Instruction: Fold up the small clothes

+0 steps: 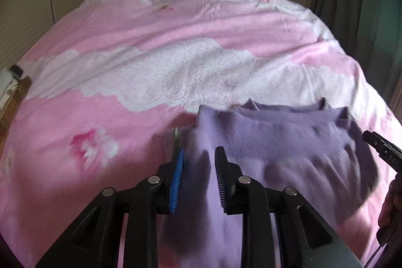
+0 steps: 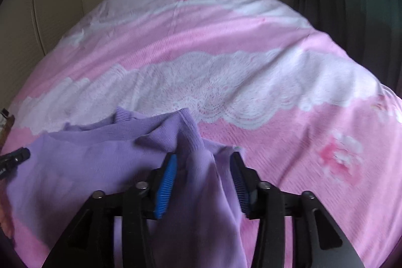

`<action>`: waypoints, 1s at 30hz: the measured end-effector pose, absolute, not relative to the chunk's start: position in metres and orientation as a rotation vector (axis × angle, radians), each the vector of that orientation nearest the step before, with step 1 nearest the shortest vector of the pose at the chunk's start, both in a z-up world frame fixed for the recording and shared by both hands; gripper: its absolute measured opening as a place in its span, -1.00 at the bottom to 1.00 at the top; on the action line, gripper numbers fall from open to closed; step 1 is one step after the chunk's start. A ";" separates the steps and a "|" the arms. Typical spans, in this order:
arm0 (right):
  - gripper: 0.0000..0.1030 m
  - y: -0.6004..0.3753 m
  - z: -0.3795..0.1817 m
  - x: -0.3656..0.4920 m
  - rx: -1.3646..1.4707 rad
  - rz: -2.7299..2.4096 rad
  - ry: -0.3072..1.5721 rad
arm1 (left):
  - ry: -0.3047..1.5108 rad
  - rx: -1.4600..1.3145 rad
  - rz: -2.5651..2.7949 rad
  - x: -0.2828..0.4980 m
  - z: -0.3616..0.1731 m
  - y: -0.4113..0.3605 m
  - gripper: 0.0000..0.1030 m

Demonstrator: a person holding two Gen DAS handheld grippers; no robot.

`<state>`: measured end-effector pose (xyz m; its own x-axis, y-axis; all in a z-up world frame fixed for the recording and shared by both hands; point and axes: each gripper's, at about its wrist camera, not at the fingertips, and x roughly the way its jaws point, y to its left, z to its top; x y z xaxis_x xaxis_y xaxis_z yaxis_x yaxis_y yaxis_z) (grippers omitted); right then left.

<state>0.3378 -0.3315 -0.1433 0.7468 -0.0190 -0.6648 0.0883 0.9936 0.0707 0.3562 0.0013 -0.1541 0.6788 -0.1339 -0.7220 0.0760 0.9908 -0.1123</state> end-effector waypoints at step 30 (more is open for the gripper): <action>-0.52 -0.346 -0.181 0.267 0.232 -0.015 0.797 | 0.816 -0.095 -0.064 0.274 -0.181 -0.003 -0.59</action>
